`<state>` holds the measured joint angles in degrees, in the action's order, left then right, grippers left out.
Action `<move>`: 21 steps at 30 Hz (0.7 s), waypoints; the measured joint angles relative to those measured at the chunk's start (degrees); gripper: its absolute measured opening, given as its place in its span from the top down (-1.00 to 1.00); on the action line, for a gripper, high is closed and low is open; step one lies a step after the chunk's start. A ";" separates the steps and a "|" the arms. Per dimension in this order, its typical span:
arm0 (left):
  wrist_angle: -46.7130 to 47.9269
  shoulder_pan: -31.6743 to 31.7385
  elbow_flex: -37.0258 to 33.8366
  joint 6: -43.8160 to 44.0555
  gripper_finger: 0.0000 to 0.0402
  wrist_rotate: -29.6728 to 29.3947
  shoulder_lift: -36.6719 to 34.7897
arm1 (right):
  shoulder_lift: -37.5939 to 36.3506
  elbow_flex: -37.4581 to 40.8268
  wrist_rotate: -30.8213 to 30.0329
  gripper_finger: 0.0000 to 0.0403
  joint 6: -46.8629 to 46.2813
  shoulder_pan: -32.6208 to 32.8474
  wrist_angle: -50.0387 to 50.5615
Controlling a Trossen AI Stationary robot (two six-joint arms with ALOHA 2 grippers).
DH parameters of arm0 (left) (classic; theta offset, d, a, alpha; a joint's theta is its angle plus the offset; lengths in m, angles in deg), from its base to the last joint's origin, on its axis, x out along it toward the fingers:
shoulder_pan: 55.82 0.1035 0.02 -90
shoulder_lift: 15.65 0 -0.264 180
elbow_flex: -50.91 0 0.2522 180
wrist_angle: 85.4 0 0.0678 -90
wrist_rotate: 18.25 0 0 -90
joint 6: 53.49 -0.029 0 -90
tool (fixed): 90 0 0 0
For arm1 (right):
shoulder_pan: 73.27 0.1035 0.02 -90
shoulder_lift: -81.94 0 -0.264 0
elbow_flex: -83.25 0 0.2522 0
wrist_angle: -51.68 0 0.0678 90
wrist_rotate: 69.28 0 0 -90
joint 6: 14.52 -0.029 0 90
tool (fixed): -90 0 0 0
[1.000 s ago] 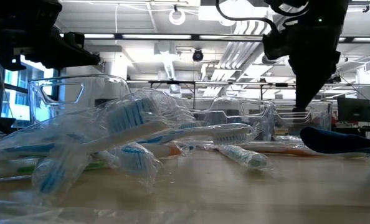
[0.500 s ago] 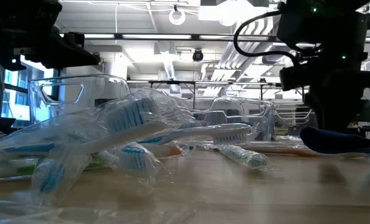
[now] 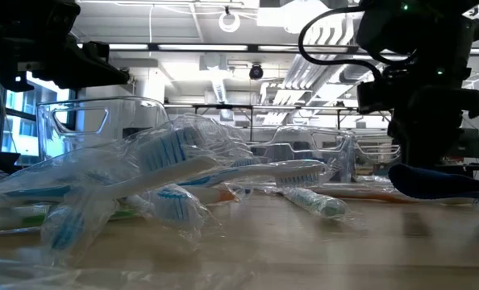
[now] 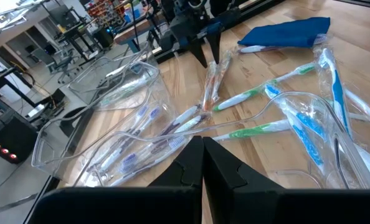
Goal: Pick & Place Toothbrushes
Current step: Put the orange toothbrush into the top left transparent bin
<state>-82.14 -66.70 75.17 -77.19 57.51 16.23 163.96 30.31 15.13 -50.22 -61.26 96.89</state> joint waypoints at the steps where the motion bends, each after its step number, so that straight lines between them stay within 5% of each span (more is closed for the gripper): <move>1: 0.00 -0.02 0.00 0.00 1.00 0.00 0.00 | 0.00 0.00 -0.35 0.35 -0.02 0.00 0.02; 15: 0.20 -0.02 0.00 0.00 1.00 0.00 0.00 | -0.28 6.02 -2.15 0.35 -6.63 -0.11 -5.98; 21: 0.20 -0.02 0.00 0.00 1.00 0.00 -0.02 | -0.22 6.23 -2.73 0.54 -6.25 -0.11 -6.47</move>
<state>-81.94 -66.72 75.17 -77.19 57.51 16.21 163.74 36.54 12.39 -56.47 -61.37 90.42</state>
